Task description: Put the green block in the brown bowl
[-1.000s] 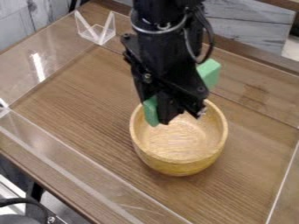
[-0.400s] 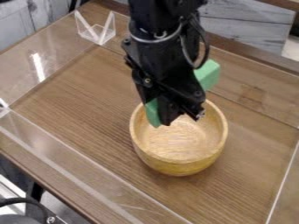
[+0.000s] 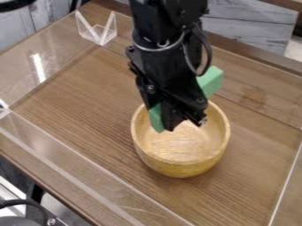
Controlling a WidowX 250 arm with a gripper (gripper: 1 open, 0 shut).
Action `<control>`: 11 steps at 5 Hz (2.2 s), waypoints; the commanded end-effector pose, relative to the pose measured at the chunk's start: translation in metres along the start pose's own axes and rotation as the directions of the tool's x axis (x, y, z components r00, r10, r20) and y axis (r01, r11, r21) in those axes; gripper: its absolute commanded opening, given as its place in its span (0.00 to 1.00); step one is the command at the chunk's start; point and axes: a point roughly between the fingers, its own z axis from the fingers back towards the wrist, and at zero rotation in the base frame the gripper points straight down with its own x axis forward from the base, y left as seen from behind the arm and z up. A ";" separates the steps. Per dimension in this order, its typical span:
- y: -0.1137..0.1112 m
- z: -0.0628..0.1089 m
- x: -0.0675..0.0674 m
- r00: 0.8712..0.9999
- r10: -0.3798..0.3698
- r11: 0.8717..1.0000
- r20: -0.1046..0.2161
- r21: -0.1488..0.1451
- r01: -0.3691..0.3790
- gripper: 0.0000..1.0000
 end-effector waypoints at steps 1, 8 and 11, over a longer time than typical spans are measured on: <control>0.002 0.003 0.007 0.999 -0.003 1.000 0.032 -0.003 0.003 0.00; 0.014 -0.008 0.018 0.998 0.017 0.999 0.055 -0.035 -0.015 0.00; 0.018 -0.011 0.023 0.997 0.025 0.999 0.069 -0.046 -0.021 0.00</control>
